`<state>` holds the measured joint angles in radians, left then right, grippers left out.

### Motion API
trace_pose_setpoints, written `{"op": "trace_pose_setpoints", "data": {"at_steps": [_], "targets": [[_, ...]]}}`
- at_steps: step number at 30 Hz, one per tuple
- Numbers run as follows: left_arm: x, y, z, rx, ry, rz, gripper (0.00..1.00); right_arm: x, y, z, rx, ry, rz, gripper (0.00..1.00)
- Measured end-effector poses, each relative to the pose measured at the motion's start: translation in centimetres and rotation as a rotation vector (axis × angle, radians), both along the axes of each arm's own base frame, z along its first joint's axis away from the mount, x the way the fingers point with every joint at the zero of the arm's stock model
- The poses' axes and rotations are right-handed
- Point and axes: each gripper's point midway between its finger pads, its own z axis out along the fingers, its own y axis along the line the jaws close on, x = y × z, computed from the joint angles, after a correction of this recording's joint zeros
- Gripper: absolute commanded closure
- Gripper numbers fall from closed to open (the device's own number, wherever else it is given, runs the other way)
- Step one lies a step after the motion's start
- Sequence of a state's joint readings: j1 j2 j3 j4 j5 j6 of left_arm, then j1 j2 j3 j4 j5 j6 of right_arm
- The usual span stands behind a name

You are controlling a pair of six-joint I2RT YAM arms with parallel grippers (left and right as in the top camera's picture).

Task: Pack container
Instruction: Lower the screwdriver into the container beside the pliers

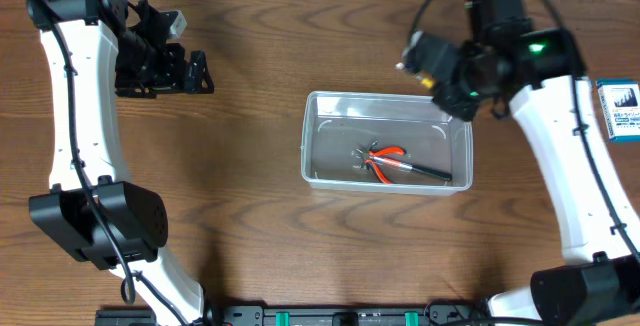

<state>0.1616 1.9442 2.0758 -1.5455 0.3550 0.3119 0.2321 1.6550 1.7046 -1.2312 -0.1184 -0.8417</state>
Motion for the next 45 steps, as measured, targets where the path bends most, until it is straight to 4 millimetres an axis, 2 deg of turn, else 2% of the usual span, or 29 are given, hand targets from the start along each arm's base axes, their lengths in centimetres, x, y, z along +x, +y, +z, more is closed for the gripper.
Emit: {"op": "trace_pose_setpoints", "data": {"at_steps": [3,8,19,22,27,32,45], "targets": [[0.0,0.0,0.0,0.000,0.000,0.000,0.02,-0.5,1.7,-0.1,-0.051,-0.019,0.108,0.99],[0.0,0.0,0.0,0.000,0.000,0.000,0.02,-0.9,3.2,-0.8,-0.094,-0.017,0.200,0.99],[0.0,0.0,0.0,0.000,0.000,0.000,0.02,-0.4,4.1,-7.7,-0.176,0.164,0.283,0.99],[0.0,0.0,0.0,0.000,0.000,0.000,0.02,-0.7,5.1,-8.5,-0.182,0.183,0.311,0.99],[0.0,0.0,0.0,0.000,0.000,0.000,0.02,-1.5,6.5,-8.6,-0.172,0.193,0.349,0.99],[0.0,0.0,0.0,0.000,0.000,0.000,0.02,-1.9,6.8,-9.5,-0.171,0.224,0.362,0.99],[0.0,0.0,0.0,0.000,0.000,0.000,0.02,-2.0,7.0,-13.4,-0.185,0.335,0.369,0.99]]}}
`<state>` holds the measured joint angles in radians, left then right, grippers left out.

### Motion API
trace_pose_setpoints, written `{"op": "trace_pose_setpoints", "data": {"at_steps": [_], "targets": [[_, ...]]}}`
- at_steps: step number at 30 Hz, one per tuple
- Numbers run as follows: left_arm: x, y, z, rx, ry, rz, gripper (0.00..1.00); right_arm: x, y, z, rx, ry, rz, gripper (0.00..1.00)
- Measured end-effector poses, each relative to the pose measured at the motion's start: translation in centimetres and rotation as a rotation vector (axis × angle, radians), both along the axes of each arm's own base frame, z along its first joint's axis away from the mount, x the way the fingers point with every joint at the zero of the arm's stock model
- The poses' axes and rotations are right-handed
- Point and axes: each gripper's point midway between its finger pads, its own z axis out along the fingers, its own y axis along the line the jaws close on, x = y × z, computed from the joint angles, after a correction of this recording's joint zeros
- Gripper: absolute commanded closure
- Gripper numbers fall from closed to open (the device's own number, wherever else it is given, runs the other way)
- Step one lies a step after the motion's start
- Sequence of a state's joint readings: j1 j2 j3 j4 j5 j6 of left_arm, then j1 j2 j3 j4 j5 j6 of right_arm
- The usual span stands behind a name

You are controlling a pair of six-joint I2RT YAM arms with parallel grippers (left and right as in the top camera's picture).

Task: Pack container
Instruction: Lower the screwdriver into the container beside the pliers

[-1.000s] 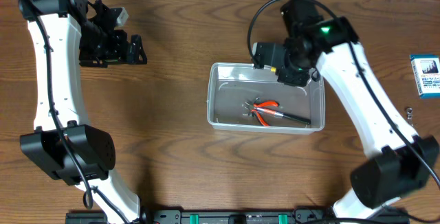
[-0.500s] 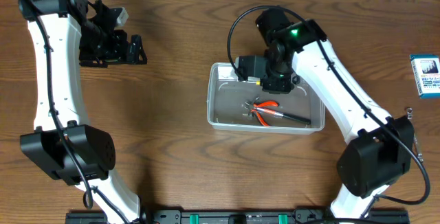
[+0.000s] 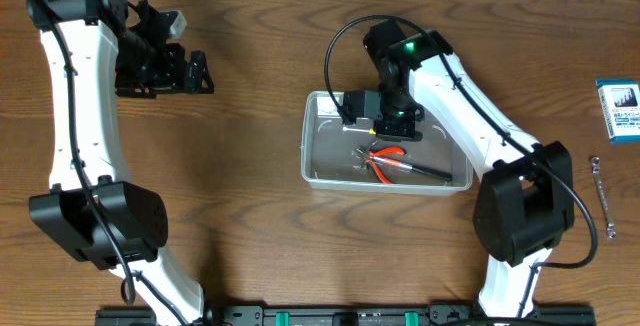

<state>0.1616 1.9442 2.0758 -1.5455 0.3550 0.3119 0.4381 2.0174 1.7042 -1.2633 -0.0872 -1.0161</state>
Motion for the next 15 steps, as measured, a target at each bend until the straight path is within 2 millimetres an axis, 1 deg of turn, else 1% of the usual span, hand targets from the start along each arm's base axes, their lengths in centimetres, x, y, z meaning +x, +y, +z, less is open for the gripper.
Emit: {"op": "trace_pose_setpoints", "data": {"at_steps": [5,8,15], "targets": [[0.0,0.0,0.0,0.000,0.000,0.000,0.02,0.1,0.1,-1.2,-0.005,0.023,0.000,0.99],[0.0,0.0,0.0,0.000,0.000,0.000,0.02,0.3,0.3,-2.4,-0.010,0.039,0.000,0.99],[0.0,0.0,0.0,0.000,0.000,0.000,0.02,0.3,0.3,-3.6,-0.019,0.062,0.000,0.98]]}}
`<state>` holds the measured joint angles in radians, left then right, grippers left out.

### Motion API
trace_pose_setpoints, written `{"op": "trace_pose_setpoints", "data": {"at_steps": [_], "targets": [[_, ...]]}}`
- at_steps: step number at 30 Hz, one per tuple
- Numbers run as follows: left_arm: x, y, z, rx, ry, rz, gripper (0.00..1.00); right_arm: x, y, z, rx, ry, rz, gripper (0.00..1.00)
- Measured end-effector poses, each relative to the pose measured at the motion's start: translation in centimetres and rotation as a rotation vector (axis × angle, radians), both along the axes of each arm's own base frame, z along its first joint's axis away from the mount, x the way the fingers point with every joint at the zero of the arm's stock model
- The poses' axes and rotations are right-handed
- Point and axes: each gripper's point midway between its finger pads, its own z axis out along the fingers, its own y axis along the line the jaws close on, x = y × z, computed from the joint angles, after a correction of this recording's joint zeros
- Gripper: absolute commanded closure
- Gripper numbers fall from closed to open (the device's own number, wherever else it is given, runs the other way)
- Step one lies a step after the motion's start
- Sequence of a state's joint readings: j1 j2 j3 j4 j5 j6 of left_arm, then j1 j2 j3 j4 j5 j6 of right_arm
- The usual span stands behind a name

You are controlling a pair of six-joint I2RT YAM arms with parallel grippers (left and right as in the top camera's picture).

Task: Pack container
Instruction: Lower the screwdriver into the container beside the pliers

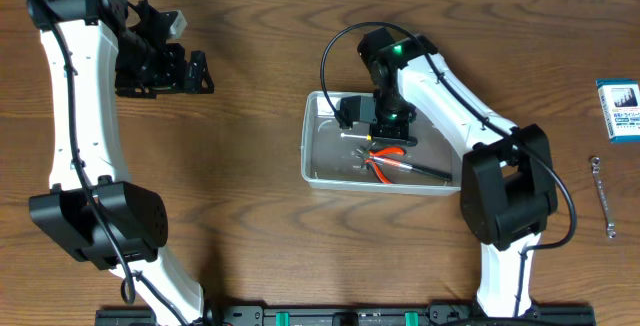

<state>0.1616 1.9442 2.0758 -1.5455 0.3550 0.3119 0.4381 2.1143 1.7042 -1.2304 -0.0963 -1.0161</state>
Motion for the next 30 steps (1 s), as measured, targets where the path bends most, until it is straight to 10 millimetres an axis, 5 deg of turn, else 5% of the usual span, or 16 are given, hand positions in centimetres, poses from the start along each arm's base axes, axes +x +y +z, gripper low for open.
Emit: {"op": "trace_pose_setpoints", "data": {"at_steps": [23,30], "targets": [[0.00,0.00,0.00,0.000,0.000,0.000,0.02,0.26,0.12,-0.09,0.004,-0.009,0.000,0.92],[0.00,0.00,0.00,0.000,0.000,0.000,0.02,0.35,0.17,-0.10,0.006,-0.013,0.000,0.84]]}}
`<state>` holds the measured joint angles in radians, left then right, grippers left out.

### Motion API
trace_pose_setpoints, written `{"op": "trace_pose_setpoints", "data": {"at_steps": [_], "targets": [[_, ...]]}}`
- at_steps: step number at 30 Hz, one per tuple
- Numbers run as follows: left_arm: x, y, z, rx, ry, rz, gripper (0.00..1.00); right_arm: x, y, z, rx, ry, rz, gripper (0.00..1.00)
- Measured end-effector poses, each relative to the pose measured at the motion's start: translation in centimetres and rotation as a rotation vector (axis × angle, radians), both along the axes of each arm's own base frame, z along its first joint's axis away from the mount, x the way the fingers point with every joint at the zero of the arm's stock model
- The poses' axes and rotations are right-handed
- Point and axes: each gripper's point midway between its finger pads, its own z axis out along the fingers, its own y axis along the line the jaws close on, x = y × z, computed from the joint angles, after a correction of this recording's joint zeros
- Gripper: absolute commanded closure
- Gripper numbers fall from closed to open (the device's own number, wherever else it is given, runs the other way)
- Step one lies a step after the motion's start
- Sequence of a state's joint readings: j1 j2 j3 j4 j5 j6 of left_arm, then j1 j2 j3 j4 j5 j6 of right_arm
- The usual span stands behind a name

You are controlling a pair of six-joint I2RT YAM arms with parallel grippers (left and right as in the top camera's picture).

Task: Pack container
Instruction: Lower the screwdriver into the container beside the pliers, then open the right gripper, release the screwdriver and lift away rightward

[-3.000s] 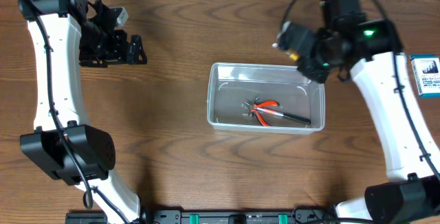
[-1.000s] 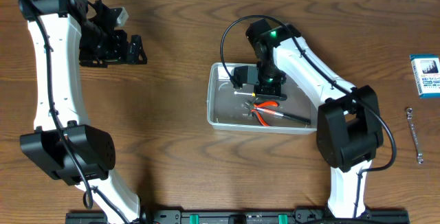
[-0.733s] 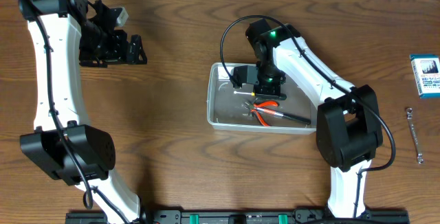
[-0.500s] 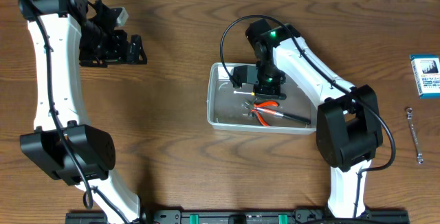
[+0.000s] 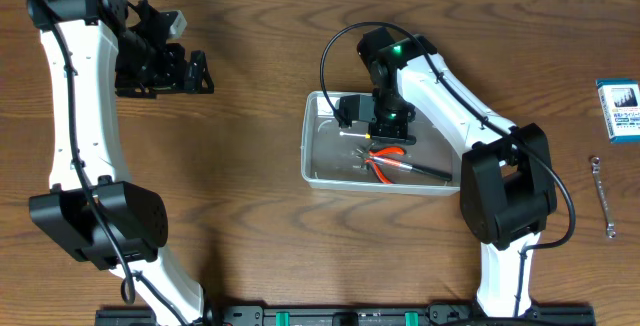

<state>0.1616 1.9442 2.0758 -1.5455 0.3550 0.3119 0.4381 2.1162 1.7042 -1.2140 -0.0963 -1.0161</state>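
Note:
A clear rectangular container (image 5: pixel 312 166) sits mid-table. Inside it lie red-handled pliers (image 5: pixel 388 164), and a small silver piece (image 5: pixel 352 134) lies near its left end. My right gripper (image 5: pixel 348 114) reaches down into the container's left half, just above the silver piece. From overhead its jaws are too dark to tell whether they are open. My left gripper (image 5: pixel 200 71) hovers over the table at the far left, open and empty.
A blue-and-white box (image 5: pixel 622 110) lies at the right edge of the table. A silver wrench (image 5: pixel 602 196) lies below it. The right arm's cable loops over the container's back rim.
My right gripper began behind the container's back right corner. It then stood over the container's back left part, then slightly lower inside it, with a small silver piece showing beneath it. It has stayed there. The left arm has not moved.

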Motion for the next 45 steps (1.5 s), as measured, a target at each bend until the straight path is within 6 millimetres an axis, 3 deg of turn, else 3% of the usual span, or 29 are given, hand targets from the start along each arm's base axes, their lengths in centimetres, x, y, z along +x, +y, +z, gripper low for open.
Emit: {"op": "trace_pose_setpoints", "data": {"at_steps": [13,14,18,23,32,36,40,42,45], "targets": [[0.0,0.0,0.0,0.000,0.000,0.000,0.02,0.0,0.0,0.0,0.001,0.000,0.003,0.67],[0.0,0.0,0.0,0.000,0.000,0.000,0.02,0.0,0.0,0.0,0.001,0.000,0.001,0.63],[0.0,0.0,0.0,0.000,0.000,0.000,0.02,0.0,0.0,0.0,-0.001,0.002,-0.021,0.27],[0.0,0.0,0.0,0.000,0.000,0.000,0.02,-0.1,0.0,-0.1,-0.007,0.009,-0.069,0.01],[0.0,0.0,0.0,0.000,0.000,0.000,0.02,-2.1,-1.0,1.2,-0.063,0.089,-0.162,0.01],[0.0,0.0,0.0,0.000,0.000,0.000,0.02,-1.7,-1.5,4.9,-0.062,0.022,-0.247,0.01],[0.0,0.0,0.0,0.000,0.000,0.000,0.02,-1.3,-3.2,10.7,-0.013,-0.107,-0.375,0.01],[0.0,0.0,0.0,0.000,0.000,0.000,0.02,-1.1,-4.9,13.6,0.023,-0.177,-0.461,0.01],[0.0,0.0,0.0,0.000,0.000,0.000,0.02,-1.0,-9.0,18.1,0.080,-0.294,-0.629,0.01]]}}
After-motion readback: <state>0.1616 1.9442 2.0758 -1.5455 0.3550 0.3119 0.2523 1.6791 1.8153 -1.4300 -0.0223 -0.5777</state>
